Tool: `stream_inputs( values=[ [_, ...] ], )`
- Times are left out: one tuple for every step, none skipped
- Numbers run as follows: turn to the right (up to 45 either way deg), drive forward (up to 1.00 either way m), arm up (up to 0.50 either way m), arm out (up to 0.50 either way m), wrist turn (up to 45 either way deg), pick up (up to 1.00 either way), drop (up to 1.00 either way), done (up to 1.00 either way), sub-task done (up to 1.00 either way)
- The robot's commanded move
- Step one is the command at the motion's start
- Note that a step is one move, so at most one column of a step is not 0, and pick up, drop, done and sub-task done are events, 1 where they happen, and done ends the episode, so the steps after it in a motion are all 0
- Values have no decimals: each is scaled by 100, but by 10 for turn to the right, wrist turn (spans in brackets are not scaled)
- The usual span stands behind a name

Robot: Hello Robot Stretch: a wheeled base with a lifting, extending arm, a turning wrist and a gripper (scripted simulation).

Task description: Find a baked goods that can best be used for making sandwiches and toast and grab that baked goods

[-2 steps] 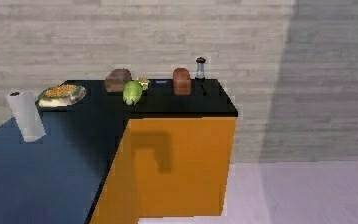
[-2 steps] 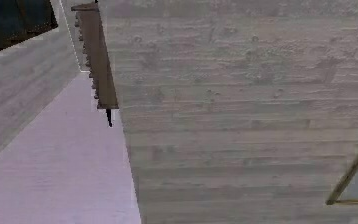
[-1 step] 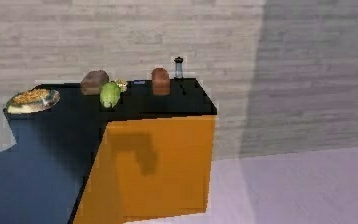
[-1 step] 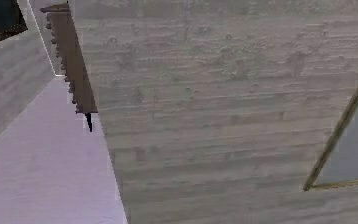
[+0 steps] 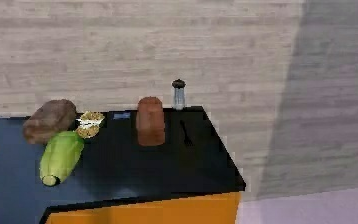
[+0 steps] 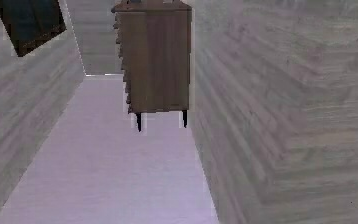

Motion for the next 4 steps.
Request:
stream_inputs(
  values=[
    [-450, 0, 0, 0, 0, 0, 0, 0, 0],
    [-450, 0, 0, 0, 0, 0, 0, 0, 0],
    [0, 0, 50, 0, 0, 0, 0, 0, 0],
    [0, 0, 38, 0, 0, 0, 0, 0, 0]
  ],
)
